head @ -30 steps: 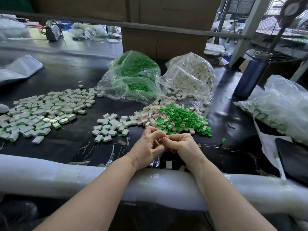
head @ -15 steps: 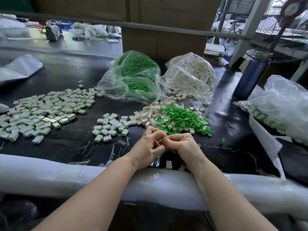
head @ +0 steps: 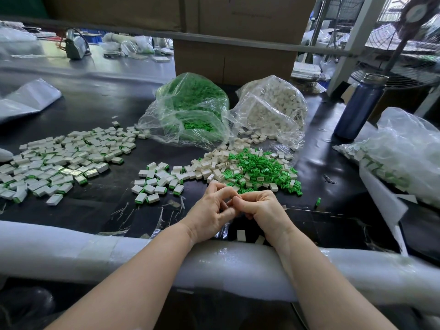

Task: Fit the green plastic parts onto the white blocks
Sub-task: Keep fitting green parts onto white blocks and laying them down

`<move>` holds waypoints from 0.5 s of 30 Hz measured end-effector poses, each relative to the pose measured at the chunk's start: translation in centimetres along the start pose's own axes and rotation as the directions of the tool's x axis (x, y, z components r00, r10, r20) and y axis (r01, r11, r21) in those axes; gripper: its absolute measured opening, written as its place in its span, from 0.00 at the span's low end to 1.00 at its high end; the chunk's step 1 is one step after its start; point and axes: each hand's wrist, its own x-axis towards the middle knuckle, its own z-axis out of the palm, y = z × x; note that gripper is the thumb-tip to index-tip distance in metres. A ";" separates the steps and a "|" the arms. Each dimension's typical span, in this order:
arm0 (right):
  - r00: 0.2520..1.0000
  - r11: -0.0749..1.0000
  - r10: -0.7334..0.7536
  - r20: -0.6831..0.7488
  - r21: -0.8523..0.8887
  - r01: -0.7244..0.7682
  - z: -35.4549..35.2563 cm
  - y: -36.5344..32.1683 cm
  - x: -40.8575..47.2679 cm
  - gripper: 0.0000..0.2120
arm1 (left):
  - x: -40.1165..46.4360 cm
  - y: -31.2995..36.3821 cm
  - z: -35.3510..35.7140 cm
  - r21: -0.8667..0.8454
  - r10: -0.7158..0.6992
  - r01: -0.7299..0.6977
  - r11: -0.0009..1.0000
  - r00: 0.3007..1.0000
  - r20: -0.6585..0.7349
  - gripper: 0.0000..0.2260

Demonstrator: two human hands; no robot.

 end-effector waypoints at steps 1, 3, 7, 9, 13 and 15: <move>1.000 1.000 0.001 -0.001 0.002 -0.001 0.0 0.0 0.0 0.08 | 0.0 0.0 0.0 0.003 -0.001 0.001 1.000 1.000 0.001 0.07; 1.000 1.000 0.001 -0.001 0.006 -0.001 0.0 0.0 0.0 0.07 | 0.0 0.0 0.0 0.007 -0.002 0.002 1.000 1.000 0.002 0.07; 1.000 1.000 -0.018 0.008 -0.022 0.019 0.2 0.0 0.0 0.06 | 0.0 -0.1 0.0 0.001 -0.004 0.004 1.000 1.000 -0.016 0.06; 1.000 0.999 -0.027 0.013 -0.041 0.027 0.2 0.0 0.0 0.06 | 0.0 -0.1 0.0 -0.002 -0.003 0.003 1.000 1.000 -0.018 0.05; 1.000 0.999 -0.023 0.015 -0.022 0.023 0.0 0.0 0.0 0.07 | 0.0 -0.2 0.0 0.003 0.005 -0.005 1.000 1.000 -0.005 0.07; 1.000 1.000 -0.021 0.019 -0.020 0.021 0.0 0.1 0.0 0.07 | 0.0 -0.2 0.0 0.000 0.011 -0.011 1.000 1.000 0.001 0.09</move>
